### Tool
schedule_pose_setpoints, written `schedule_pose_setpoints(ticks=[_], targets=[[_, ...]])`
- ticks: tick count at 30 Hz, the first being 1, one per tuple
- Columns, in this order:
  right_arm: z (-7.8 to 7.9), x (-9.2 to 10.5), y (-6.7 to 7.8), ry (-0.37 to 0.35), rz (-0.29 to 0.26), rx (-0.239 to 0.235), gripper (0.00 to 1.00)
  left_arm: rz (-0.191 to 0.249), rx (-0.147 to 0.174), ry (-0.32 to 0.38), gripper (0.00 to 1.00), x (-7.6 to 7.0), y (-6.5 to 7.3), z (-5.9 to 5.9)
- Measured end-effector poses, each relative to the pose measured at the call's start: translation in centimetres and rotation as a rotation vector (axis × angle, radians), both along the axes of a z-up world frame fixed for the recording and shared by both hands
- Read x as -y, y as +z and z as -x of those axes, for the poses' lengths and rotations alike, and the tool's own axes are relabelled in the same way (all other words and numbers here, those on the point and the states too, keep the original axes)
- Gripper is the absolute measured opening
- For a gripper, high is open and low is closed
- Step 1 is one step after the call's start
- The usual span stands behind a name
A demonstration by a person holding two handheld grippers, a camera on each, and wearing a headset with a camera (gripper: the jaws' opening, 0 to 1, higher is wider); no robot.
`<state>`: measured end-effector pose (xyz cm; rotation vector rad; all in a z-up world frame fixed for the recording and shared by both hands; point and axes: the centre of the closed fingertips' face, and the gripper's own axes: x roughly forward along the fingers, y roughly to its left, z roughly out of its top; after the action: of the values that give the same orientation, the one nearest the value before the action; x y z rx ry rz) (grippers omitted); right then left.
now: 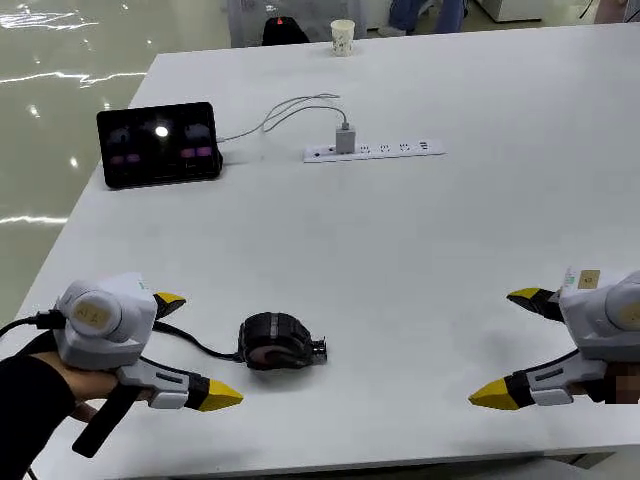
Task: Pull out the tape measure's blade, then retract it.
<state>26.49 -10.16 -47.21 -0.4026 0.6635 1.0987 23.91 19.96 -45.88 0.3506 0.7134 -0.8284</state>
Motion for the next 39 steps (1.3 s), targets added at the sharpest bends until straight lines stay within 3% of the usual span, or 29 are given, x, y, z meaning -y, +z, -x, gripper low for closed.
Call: schedule_pose_setpoints(ticks=[17,26,31,39], targets=[[-0.3,-4.5,0.3,0.115,-0.017,0.045,0.99,-0.097,-0.010,-0.141,0.96,2.1,-0.7,-1.2],[-1.3,-6.0,-0.5,0.160,-0.020,0.028,0.99,-0.138,-0.019,-0.201,0.92,2.9,-1.0,-2.1],[-0.8,-7.2,-1.4,0.187,-0.006,0.005,0.99,-0.180,-0.033,-0.248,0.86,3.4,-1.9,-2.1],[-0.4,-9.4,-1.7,0.253,-0.013,-0.002,0.99,-0.191,-0.036,-0.304,0.79,4.7,-2.1,-1.8]])
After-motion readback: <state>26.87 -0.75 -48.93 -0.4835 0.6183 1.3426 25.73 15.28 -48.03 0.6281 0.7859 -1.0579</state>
